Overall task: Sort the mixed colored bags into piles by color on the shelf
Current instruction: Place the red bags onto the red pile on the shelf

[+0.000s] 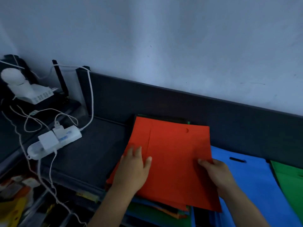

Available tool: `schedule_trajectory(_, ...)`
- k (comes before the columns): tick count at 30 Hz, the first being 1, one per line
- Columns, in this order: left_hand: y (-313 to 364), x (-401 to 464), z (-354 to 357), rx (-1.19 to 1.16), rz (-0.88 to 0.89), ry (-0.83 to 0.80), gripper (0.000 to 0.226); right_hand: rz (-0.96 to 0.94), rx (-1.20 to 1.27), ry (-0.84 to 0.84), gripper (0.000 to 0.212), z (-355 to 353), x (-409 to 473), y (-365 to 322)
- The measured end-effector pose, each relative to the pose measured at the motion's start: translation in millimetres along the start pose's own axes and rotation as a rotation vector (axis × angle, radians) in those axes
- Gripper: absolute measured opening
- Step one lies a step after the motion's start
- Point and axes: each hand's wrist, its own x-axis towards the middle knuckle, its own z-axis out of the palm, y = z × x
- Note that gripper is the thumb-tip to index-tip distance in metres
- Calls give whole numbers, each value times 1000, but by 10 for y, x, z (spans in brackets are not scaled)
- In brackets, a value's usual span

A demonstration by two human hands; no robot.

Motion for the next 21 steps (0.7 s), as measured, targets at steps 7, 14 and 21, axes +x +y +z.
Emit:
schedule_trajectory(7, 18, 31, 88, -114, 130, -50, 64, 37, 91, 0, 14, 64, -104, -75)
schedule_trajectory(14, 14, 96, 110, -116, 169, -96, 59, 202, 235, -112, 24, 51, -163, -130)
schedule_trajectory(21, -187, 247, -78, -235, 119, 16, 53, 148, 247, -42, 22, 88, -123, -85)
